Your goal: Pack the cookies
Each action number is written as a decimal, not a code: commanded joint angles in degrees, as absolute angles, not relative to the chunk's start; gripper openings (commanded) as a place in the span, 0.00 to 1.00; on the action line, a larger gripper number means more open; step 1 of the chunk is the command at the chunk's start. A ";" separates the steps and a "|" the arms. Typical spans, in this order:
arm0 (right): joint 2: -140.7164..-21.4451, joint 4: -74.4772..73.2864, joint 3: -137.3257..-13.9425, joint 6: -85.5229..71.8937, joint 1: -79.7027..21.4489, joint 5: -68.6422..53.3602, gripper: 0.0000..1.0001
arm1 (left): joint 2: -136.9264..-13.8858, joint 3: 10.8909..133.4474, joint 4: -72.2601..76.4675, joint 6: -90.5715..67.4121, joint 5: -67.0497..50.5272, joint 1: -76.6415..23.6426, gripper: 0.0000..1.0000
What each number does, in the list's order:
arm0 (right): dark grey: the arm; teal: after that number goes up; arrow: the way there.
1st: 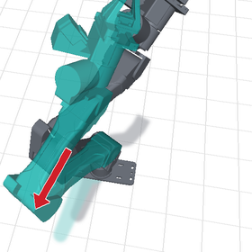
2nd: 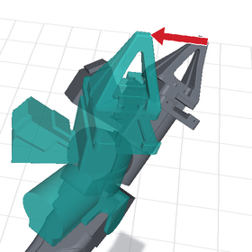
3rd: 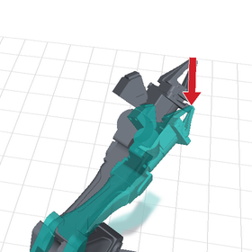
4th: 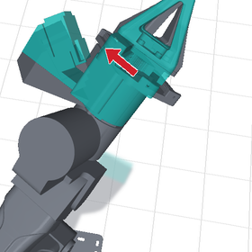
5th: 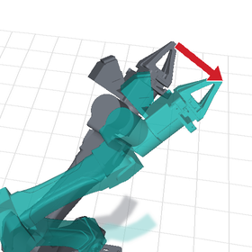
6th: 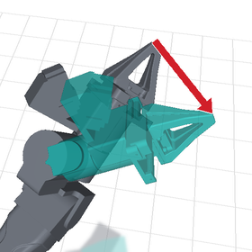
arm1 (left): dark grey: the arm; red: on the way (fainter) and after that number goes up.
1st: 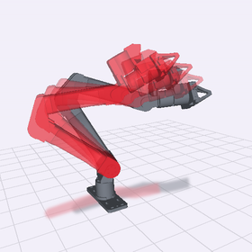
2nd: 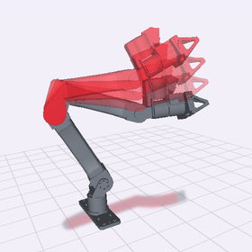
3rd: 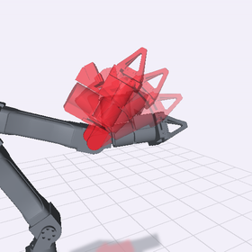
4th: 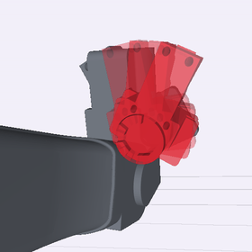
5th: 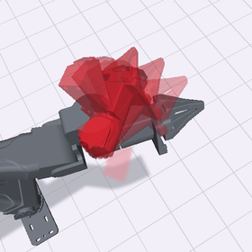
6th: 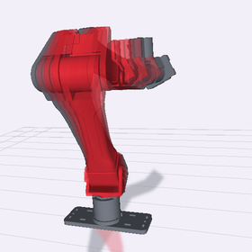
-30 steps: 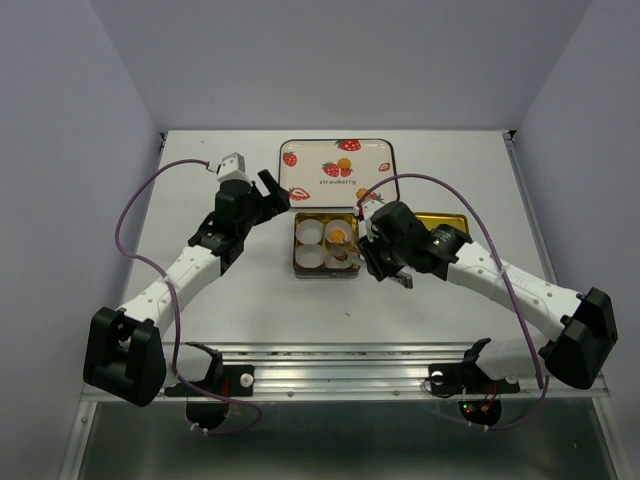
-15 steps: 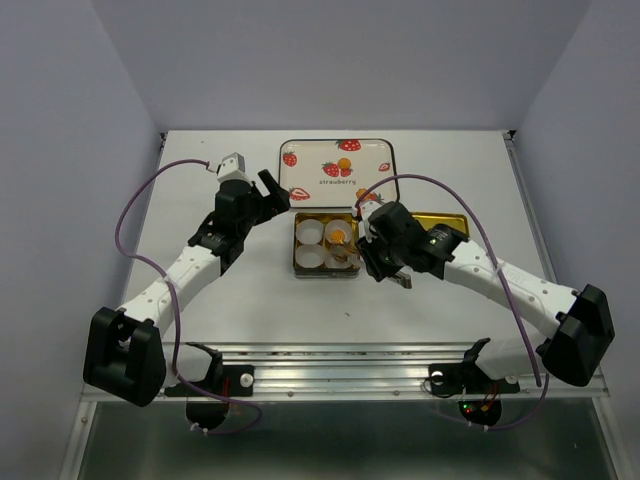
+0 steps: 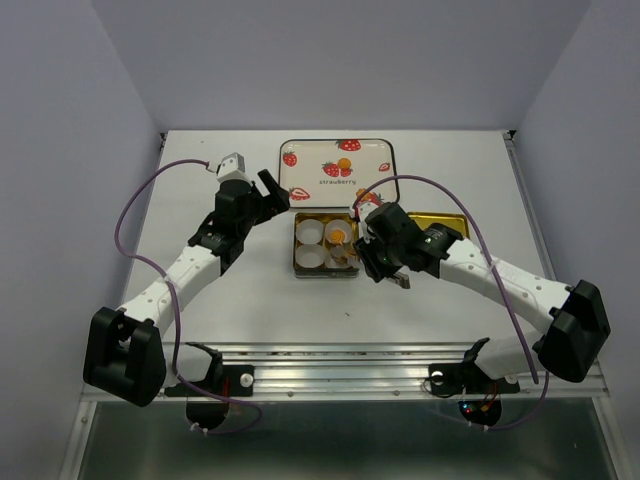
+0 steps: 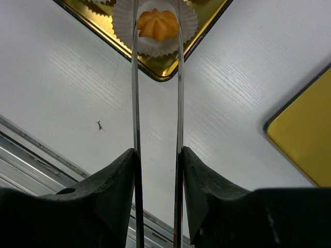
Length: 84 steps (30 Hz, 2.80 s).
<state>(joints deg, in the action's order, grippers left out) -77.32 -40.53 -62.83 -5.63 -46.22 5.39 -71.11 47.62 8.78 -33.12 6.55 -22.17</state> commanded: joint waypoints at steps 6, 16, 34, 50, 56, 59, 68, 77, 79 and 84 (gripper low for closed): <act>-77.61 -37.79 -63.81 -5.54 -46.67 5.98 0.45 | -70.49 47.64 10.37 -32.43 7.82 -22.59 0.99; -77.52 -37.71 -63.28 -5.80 -46.67 6.59 0.52 | -70.23 47.90 10.11 -32.08 7.91 -22.59 0.99; -74.01 -37.97 -65.12 -6.15 -46.67 7.12 0.51 | -69.61 47.81 10.28 -31.99 7.73 -22.50 0.99; -71.19 -35.68 -67.85 -8.35 -46.67 9.84 0.49 | -69.87 49.66 10.72 -31.46 8.53 -22.59 0.99; -71.19 -33.67 -67.94 -9.75 -46.67 11.16 0.49 | -70.31 49.57 10.90 -31.38 8.00 -22.59 0.99; -71.72 -33.14 -68.11 -10.37 -46.67 12.39 0.49 | -70.14 49.57 10.81 -31.12 8.00 -22.59 0.99; -74.09 -26.99 -68.91 -11.34 -41.23 16.60 0.49 | -70.40 50.01 10.46 -30.06 8.96 -22.59 0.99; -82.34 -21.53 -75.92 -8.09 -32.87 13.88 0.48 | -71.89 51.42 9.14 -28.65 10.55 -22.41 0.99; -85.77 -21.53 -77.86 -6.68 -32.34 13.62 0.48 | -71.98 51.42 9.32 -28.39 10.90 -22.32 0.99; -92.88 -21.45 -83.67 -4.84 -29.28 11.87 0.48 | -73.12 52.29 9.32 -27.51 11.78 -21.19 0.99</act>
<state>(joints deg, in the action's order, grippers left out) -90.06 -25.19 -78.70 -7.22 -31.66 12.99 -72.77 48.97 8.21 -29.41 10.13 -22.02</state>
